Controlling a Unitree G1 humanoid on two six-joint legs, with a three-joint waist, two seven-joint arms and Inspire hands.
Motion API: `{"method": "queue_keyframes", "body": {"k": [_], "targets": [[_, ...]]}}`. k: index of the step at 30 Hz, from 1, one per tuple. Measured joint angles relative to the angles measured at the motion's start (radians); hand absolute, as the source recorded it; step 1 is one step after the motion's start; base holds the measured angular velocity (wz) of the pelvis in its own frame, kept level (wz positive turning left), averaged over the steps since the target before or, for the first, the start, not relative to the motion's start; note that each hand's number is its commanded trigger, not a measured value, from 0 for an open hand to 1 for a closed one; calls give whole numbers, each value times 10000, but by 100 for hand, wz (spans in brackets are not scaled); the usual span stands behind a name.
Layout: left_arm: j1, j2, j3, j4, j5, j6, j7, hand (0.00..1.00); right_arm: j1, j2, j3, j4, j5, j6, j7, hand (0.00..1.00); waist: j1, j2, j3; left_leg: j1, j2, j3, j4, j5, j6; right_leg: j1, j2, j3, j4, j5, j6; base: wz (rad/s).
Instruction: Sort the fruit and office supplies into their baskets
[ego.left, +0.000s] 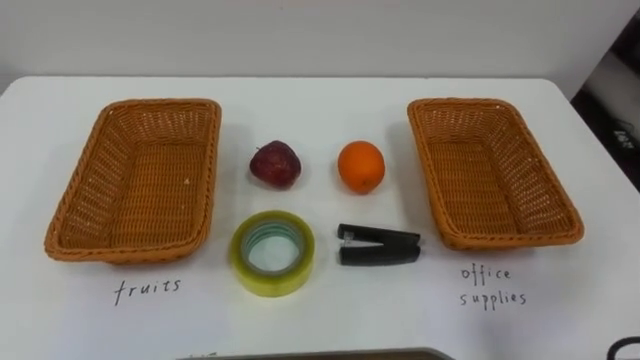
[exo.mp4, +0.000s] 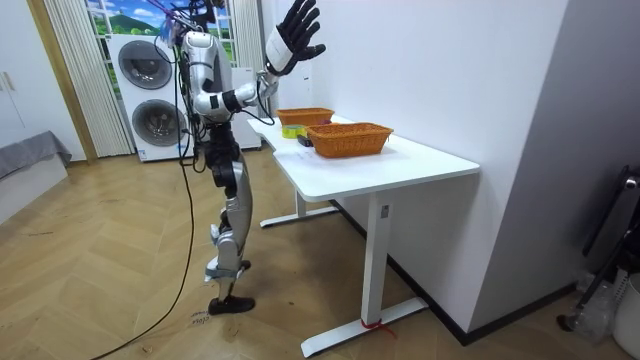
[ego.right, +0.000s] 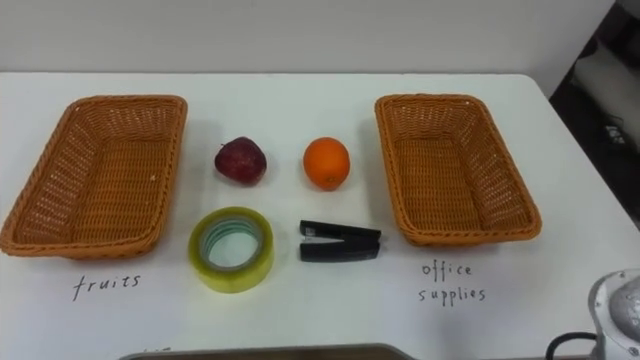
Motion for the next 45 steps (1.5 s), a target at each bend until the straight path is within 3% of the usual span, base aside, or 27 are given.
{"method": "queue_keyframes", "body": {"k": [5, 11, 14, 16, 21, 31, 37, 41, 45], "targets": [[-7, 58, -4, 89, -6, -3, -127, 0, -32, -130, 35, -404, -392, 14, 633, 0, 12, -139, 17, -12, 1, -22, 2, 1, -1, 13, -5, -85, 3, 3, 2, 0], [-84, 92, -1, 125, -1, -3, -288, 0, -600, -162, 475, -440, -1477, 77, 1369, 0, 31, -154, 49, -44, 5, -30, 4, 1, -1, -15, -7, -100, -3, 13, 1, 0], [-250, 139, -16, 231, 1, 4, -308, 0, -986, -162, 952, -440, -2061, 231, 1783, 0, 11, -178, 50, -110, 5, -142, 35, 3, -2, -8, -7, -207, -2, 25, -2, 9], [-265, 224, -38, 233, 1, 10, -401, 0, -1099, -167, 1270, -440, -2235, 352, 2146, 0, 52, -188, 4, -156, 6, -194, 47, 22, -12, -20, -7, -262, -9, 29, -9, 9], [-280, 305, -15, 264, 6, 25, -433, 0, -1149, -168, 1542, -442, -2403, 610, 2882, 0, 231, -319, 17, -189, 6, -241, 55, 33, -16, -35, -7, -312, -13, 49, -10, 2], [-401, 341, -100, 269, 254, 25, -684, 0, -1891, -206, 2021, -441, -2632, 739, 4733, 0, 308, -274, 35, -167, 4, -254, 39, 88, -13, 2, -16, -357, -20, 63, -16, 0], [-415, 373, -113, 159, 778, 25, -691, 0, -1973, -398, 2409, -443, -2633, 1132, 5938, 0, 305, -271, 32, -182, 4, -241, 41, 114, -17, -22, -16, -345, -13, 88, -36, 0], [-431, 397, -104, 144, 1094, 33, -706, 0, -1973, -398, 2500, -486, -2639, 1199, 6775, 0, 309, -274, 29, -235, 6, -255, 58, 123, -8, -59, -16, -361, -17, 129, -37, 0], [-420, 469, -78, 51, 1086, 75, -855, 0, -1972, -424, 2645, -724, -2547, 1588, 7759, 0, 307, -338, -13, -363, 11, -255, 65, 161, -3, -150, -13, -360, -14, 187, -49, 0]]}}
